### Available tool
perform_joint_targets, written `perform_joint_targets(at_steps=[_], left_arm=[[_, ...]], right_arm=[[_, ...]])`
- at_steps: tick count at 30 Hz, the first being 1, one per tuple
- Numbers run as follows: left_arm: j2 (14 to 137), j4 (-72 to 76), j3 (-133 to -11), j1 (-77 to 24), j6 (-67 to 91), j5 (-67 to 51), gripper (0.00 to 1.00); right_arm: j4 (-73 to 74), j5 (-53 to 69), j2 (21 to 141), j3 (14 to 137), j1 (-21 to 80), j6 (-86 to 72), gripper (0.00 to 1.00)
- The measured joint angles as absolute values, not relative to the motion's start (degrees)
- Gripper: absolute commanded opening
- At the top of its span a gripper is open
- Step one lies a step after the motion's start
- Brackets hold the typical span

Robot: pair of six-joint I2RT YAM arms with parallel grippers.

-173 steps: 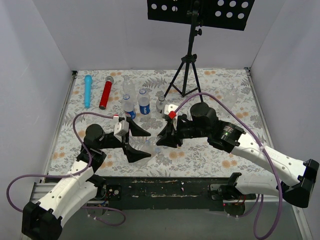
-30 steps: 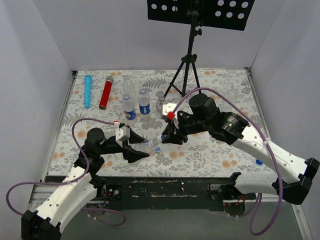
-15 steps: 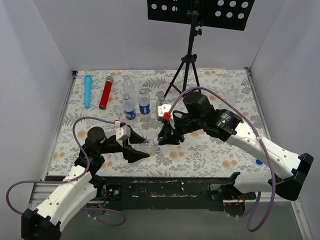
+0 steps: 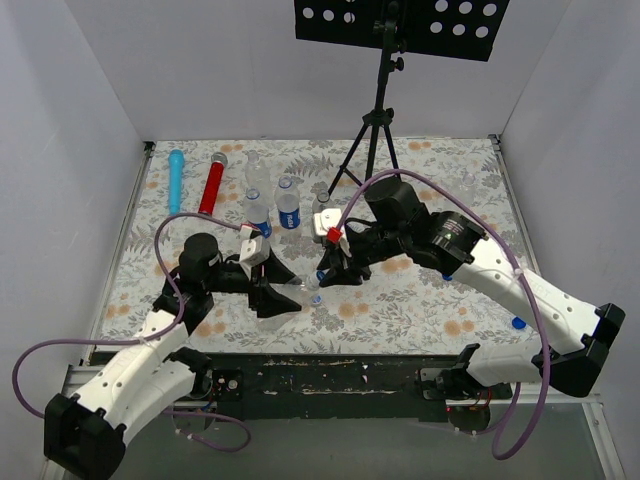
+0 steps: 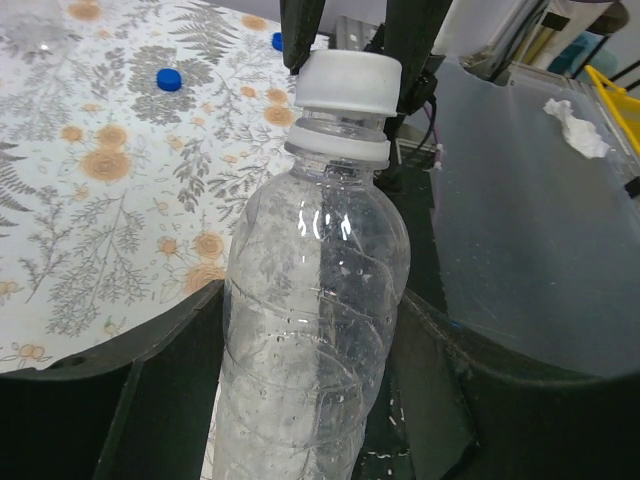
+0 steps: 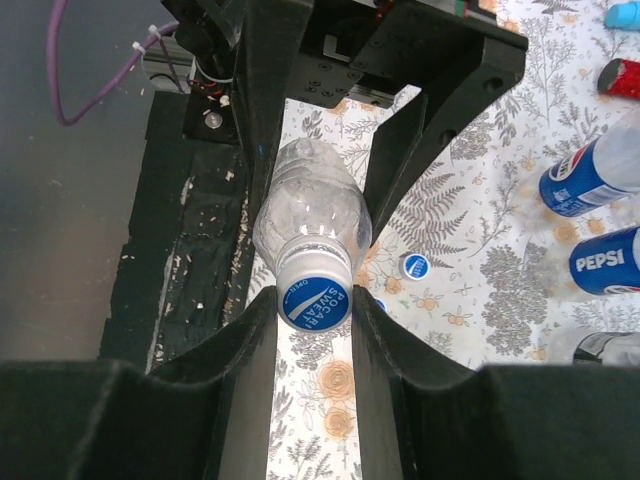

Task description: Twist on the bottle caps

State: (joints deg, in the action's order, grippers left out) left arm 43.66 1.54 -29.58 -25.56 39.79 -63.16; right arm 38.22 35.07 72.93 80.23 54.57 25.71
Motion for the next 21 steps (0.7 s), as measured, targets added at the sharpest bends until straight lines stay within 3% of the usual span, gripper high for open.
perform_joint_targets(at_steps=[12, 21], left_arm=[[56.45, -12.51, -42.61, -25.02, 31.22, -73.36, 0.19], [57.45, -16.99, -44.73, -24.84, 25.8, -73.71, 0.17]], right_arm=[[47.68, 35.75, 74.96, 87.39, 54.3, 37.93, 0.27], [51.2, 37.47, 77.56, 90.67, 54.04, 42.3, 0.25]])
